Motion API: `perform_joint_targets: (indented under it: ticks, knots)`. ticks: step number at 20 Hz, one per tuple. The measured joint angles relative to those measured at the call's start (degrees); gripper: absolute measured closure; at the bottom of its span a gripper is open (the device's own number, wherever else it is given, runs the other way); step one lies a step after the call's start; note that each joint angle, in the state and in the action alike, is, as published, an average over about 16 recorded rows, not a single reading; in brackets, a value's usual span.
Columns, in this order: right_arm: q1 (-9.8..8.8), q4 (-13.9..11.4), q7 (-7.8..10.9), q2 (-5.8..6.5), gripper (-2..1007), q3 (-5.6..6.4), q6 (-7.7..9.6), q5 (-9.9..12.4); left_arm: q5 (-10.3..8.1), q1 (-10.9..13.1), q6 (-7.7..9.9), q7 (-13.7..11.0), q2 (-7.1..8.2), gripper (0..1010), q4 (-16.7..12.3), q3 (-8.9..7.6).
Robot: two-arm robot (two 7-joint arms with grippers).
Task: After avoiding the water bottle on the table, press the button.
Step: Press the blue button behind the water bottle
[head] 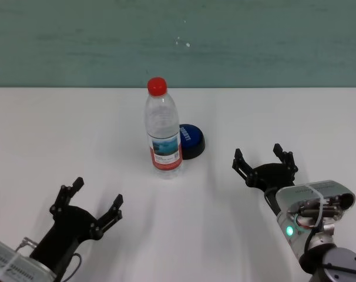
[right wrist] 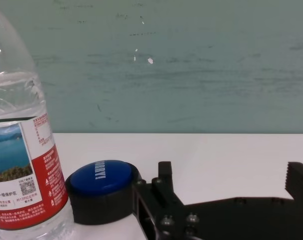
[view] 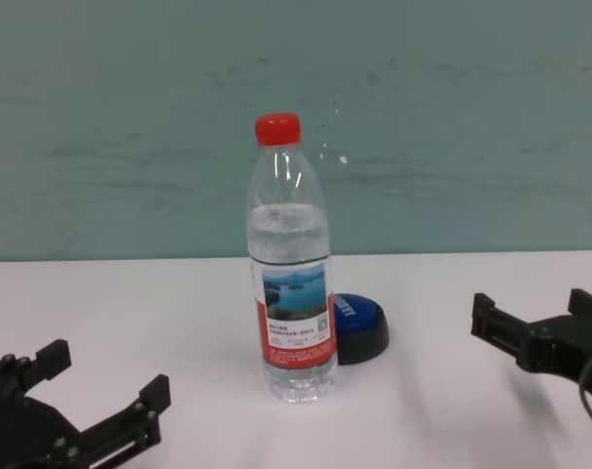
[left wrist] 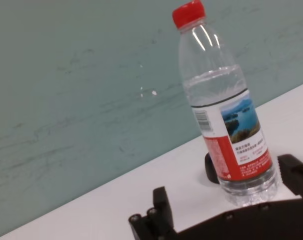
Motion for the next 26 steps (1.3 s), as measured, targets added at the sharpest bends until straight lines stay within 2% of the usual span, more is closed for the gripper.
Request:
perform_joint_targets:
  ticks: [26]
  knots:
    - [0.0, 0.0, 0.02, 0.0, 1, 0.0, 0.0, -0.01, 0.25, -0.01, 0.24, 0.05, 0.05, 10, -0.07, 0.05]
